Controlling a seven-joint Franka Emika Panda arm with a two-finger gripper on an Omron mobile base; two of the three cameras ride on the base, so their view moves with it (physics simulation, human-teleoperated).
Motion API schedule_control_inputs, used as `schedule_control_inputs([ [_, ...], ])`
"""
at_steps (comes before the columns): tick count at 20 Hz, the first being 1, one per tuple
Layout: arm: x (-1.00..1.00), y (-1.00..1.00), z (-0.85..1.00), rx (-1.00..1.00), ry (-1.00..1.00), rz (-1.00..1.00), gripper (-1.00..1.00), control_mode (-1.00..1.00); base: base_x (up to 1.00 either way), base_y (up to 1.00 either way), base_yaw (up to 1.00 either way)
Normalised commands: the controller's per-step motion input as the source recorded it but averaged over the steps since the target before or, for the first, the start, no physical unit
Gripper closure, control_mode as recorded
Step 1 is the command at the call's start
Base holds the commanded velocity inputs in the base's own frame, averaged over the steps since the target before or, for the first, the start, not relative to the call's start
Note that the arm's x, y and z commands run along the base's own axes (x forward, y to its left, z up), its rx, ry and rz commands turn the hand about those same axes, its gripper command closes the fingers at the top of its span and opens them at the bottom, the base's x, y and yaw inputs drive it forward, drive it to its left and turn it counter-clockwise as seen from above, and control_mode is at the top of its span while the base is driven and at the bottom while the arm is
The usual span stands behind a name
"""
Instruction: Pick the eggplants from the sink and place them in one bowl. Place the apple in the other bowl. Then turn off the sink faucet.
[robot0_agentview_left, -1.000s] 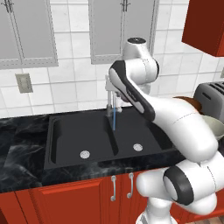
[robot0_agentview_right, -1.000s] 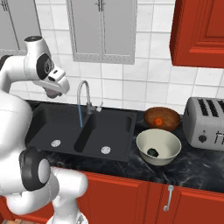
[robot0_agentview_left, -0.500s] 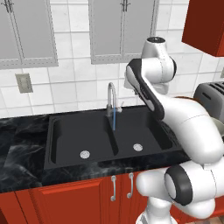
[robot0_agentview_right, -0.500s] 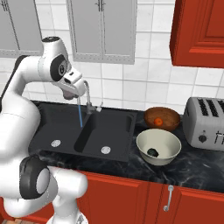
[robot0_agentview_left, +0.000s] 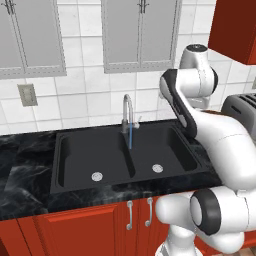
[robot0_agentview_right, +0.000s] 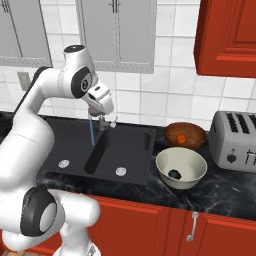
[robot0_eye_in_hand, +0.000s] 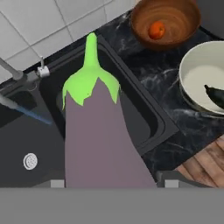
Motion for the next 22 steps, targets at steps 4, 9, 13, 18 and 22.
schedule_control_inputs([
  [4,0.0,-0.58,0.0,0.0,0.0,-0.17,1.0,-1.0,0.0,0.0,0.0],
  [9,0.0,-0.56,0.0,0.0,0.0,-0.2,1.0,-1.0,0.0,0.0,0.0],
  [13,0.0,-0.52,0.0,0.0,0.0,-0.23,1.0,-1.0,0.0,0.0,0.0],
  [18,0.0,-0.49,-0.12,0.0,0.0,-0.21,1.0,-1.0,0.0,0.0,0.0],
  [22,0.0,-0.49,-0.09,0.0,0.0,-0.2,1.0,-1.0,0.0,0.0,0.0],
])
